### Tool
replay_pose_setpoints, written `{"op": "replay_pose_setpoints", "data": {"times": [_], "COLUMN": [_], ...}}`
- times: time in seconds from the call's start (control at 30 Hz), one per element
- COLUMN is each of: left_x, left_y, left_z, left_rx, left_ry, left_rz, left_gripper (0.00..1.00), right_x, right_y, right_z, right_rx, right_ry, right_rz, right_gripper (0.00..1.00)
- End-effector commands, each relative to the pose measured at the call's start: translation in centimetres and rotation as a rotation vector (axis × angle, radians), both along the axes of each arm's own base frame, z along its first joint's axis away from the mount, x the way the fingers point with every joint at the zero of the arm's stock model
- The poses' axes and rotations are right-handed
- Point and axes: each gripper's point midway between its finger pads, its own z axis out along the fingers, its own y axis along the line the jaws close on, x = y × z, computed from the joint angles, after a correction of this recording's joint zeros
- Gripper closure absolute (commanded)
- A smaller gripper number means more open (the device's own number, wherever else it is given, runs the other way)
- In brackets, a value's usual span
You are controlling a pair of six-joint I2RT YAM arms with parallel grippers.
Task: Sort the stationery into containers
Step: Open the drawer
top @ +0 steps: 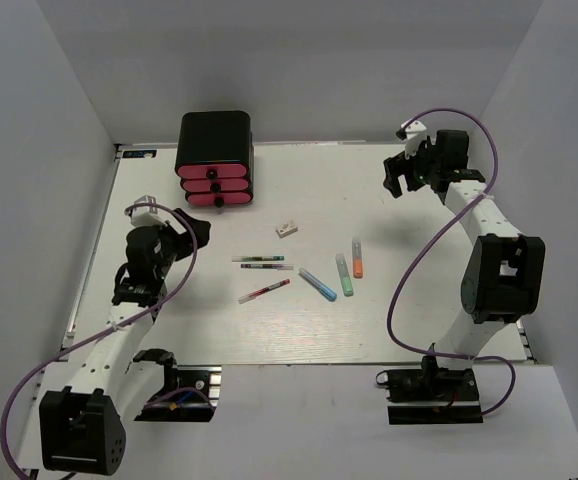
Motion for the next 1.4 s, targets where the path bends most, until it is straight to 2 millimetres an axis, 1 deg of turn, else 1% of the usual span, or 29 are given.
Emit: {"op": "replay_pose_setpoints", "data": {"times": [0.0, 0.13, 0.17, 0.2, 0.23, 0.27, 0.3, 0.33, 0.37, 0.4, 0.43, 0.47, 0.5, 0.53, 0.57, 0.6, 0.63, 0.67, 0.73, 0.77, 0.87, 0.9, 1.0, 1.07, 1.1, 1.13, 1.17, 1.33, 1.37], "left_x": [0.7, 1.7, 1.9, 2.0, 2.4, 2.8, 3.2, 3.4, 3.9, 4.5, 4.7, 5.0, 5.6, 5.9, 6.2, 6.8, 7.3, 7.6, 8.5, 9.0, 10.5, 10.9, 12.4, 13.4, 13.7, 13.8, 14.1, 15.8, 16.4], "left_y": [-1.1, -1.7, -1.9, -2.2, -2.4, -2.5, -2.7, -2.7, -2.8, -2.9, -3.0, -3.0, -3.1, -3.0, -3.1, -3.0, -3.1, -3.1, -3.2, -3.1, -2.8, -2.8, -3.0, -3.3, -3.4, -3.4, -3.4, -3.2, -3.2], "left_z": [0.9, 1.1, 1.1, 1.1, 0.4, 0.5, 0.8, 0.4, 0.6, 0.4, 0.1, 0.1, 0.1, 0.0, 0.2, 0.7, 0.5, 0.3, 0.8, -0.1, 0.6, 0.1, 1.2, 1.2, 1.1, 0.2, 1.1, 1.5, 2.1], "left_rx": [-0.030, -0.062, -0.077, -0.096, -0.098, -0.109, -0.120, -0.134, -0.143, -0.151, -0.167, -0.178, -0.190, -0.207, -0.216, -0.215, -0.236, -0.235, -0.246, -0.242, -0.276, -0.285, -0.313, -0.325, -0.325, -0.323, -0.325, -0.321, -0.323], "left_ry": [-0.043, -0.065, -0.065, -0.064, -0.050, -0.062, -0.064, -0.049, -0.050, -0.044, -0.034, -0.027, -0.026, -0.022, -0.022, -0.038, -0.023, -0.017, -0.024, -0.003, -0.030, -0.032, -0.071, -0.069, -0.066, -0.046, -0.070, -0.083, -0.098], "left_rz": [-0.047, -0.066, -0.072, -0.079, -0.087, -0.085, -0.092, -0.087, -0.085, -0.082, -0.078, -0.074, -0.071, -0.053, -0.051, -0.043, -0.036, -0.035, -0.033, -0.021, -0.003, -0.001, -0.001, -0.011, -0.011, -0.008, -0.011, 0.008, 0.006], "left_gripper": [0.00, 0.00, 0.04, 0.09, 0.18, 0.29, 0.51, 0.59, 0.65, 0.67, 0.67, 0.65, 0.48, 0.37, 0.33, 0.33, 0.30, 0.28, 0.26, 0.26, 0.26, 0.28, 0.31, 0.33, 0.33, 0.34, 0.34, 0.34, 0.34], "right_x": [0.8, 0.0, 0.1, -0.2, -0.7, -1.1, -1.7, -2.2, -2.5, -3.2, -3.5, -3.9, -4.5, -4.9, -5.4, -5.6, -6.2, -6.3, -6.6, -6.7, -6.7, -6.7, -6.7, -6.6, -6.6, -6.6, -6.6, -6.7, -6.8], "right_y": [0.8, 1.8, 1.6, 2.2, 3.0, 3.3, 4.1, 4.5, 4.9, 5.5, 6.1, 6.7, 7.0, 7.7, 8.0, 8.0, 8.5, 8.7, 8.8, 9.1, 9.2, 9.4, 9.8, 9.9, 9.9, 9.9, 10.0, 10.2, 10.2], "right_z": [2.6, 2.0, 1.9, 1.9, 2.2, 2.0, 1.8, 1.9, 1.7, 1.0, 0.7, 0.4, 0.0, -0.3, -0.8, -0.8, -1.5, -1.5, -1.9, -2.1, -2.2, -2.3, -2.5, -2.4, -2.5, -2.5, -2.3, -2.7, -2.9], "right_rx": [0.027, 0.023, 0.030, 0.054, 0.085, 0.101, 0.128, 0.139, 0.149, 0.170, 0.179, 0.183, 0.184, 0.186, 0.189, 0.188, 0.188, 0.187, 0.184, 0.182, 0.177, 0.171, 0.159, 0.151, 0.149, 0.147, 0.145, 0.140, 0.141], "right_ry": [-0.072, -0.051, -0.049, -0.040, -0.042, -0.037, -0.030, -0.029, -0.020, 0.007, 0.019, 0.036, 0.051, 0.064, 0.081, 0.082, 0.100, 0.100, 0.110, 0.114, 0.110, 0.109, 0.104, 0.089, 0.091, 0.087, 0.082, 0.086, 0.092], "right_rz": [0.046, 0.135, 0.125, 0.148, 0.187, 0.204, 0.241, 0.265, 0.275, 0.290, 0.306, 0.319, 0.324, 0.338, 0.342, 0.346, 0.357, 0.360, 0.365, 0.370, 0.382, 0.390, 0.414, 0.426, 0.426, 0.428, 0.433, 0.441, 0.440], "right_gripper": [0.10, 0.10, 0.10, 0.12, 0.18, 0.28, 0.55, 0.74, 0.83, 0.87, 0.83, 0.75, 0.63, 0.52, 0.48, 0.46, 0.44, 0.43, 0.43, 0.43, 0.43, 0.43, 0.46, 0.47, 0.47, 0.49, 0.49, 0.50, 0.50]}}
